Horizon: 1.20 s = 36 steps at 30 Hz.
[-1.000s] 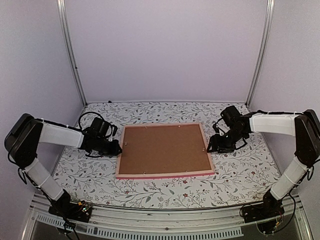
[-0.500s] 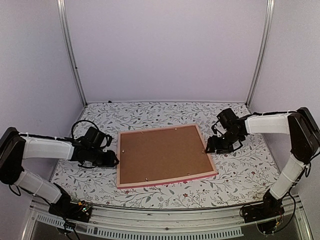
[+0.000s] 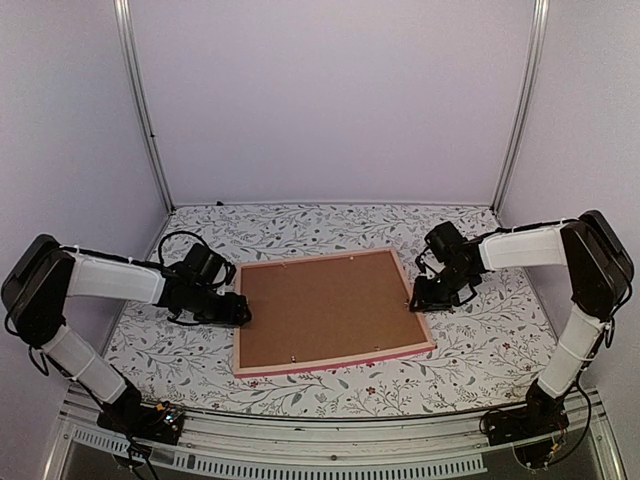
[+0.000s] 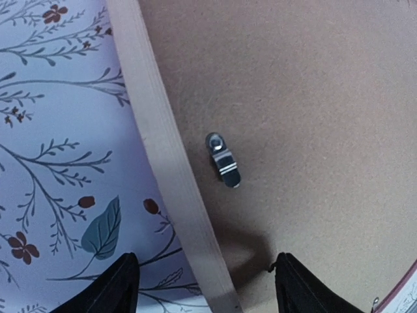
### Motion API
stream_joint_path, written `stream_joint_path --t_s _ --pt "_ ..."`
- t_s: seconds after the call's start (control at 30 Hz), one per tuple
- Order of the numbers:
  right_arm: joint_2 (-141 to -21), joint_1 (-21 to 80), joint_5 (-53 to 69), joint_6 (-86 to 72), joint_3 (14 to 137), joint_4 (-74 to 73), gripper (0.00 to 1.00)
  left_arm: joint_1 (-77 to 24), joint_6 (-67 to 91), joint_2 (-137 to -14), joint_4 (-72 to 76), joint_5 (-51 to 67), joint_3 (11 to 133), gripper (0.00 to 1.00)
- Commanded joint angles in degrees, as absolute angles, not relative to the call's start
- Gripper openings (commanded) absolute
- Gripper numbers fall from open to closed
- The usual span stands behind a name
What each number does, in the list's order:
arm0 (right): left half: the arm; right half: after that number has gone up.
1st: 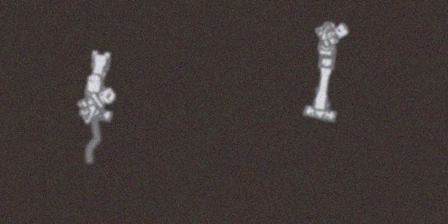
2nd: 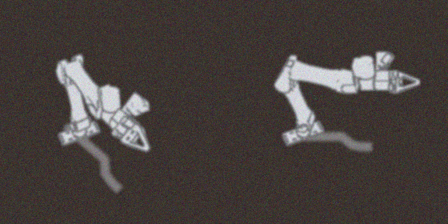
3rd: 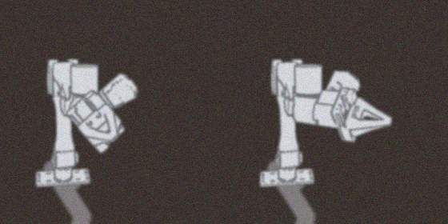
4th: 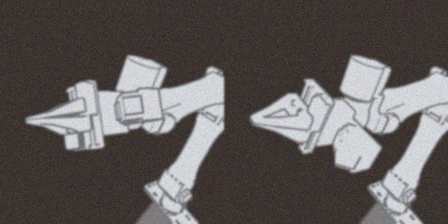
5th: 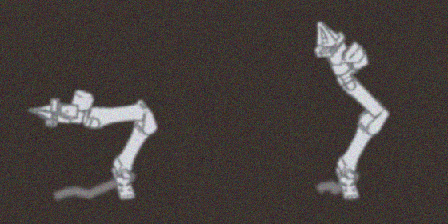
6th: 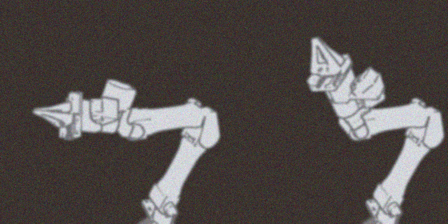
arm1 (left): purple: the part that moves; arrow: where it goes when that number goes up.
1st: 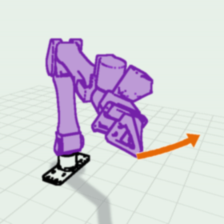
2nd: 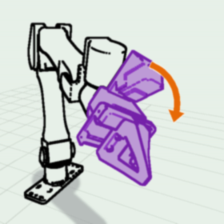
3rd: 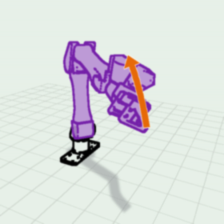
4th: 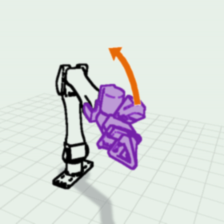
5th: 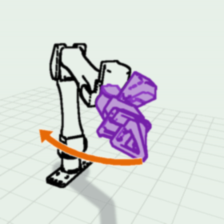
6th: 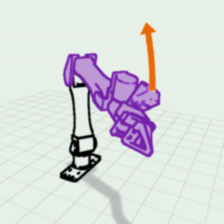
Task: Put the photo into the frame
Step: Rotate the photo frame at the center of the board, then adjust the photo frame at the center of the board, then press the fastener onto the backboard.
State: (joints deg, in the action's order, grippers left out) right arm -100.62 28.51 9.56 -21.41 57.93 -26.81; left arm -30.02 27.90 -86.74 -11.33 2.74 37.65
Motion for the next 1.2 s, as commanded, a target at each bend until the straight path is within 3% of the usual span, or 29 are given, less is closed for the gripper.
stream_joint_path --t_s 0.0,0.13,0.3,0.47,0.63,0.9,1.17 --pt "-99.13 30.31 9.83 -22.55 55.4 -25.8 0.29 -29.2 26.31 -89.54 -9.85 5.67 40.66 0.75" --pt "-96.53 31.72 10.17 -24.15 52.56 -26.05 0.21 -28.8 25.8 -91.47 -9.62 6.24 41.84 0.75" --pt "-91.93 33.15 10.82 -27.27 48.76 -26.06 0.2 -28.65 25.25 -92.02 -9.19 7.34 42.15 0.75" --pt "-89.94 33.22 9.05 -28.68 50.23 -26.32 0.46 -28.8 24.24 -92.36 -8.33 9.72 42.01 0.75" --pt "-92.95 33.22 8.03 -28.81 53.41 -25.47 0.57 -29.21 23.39 -92.07 -8.09 10.37 41.93 0.75" --pt "-98.79 33.22 7.14 -28.41 56.85 -24.62 0.56 -29.37 23.03 -92.52 -7.97 10.56 42.28 0.75" --pt "-100.54 33.2 6.5 -28.65 56.47 -24.03 0.45 -29.5 23.1 -92.86 -7.86 10.72 42.2 0.75"
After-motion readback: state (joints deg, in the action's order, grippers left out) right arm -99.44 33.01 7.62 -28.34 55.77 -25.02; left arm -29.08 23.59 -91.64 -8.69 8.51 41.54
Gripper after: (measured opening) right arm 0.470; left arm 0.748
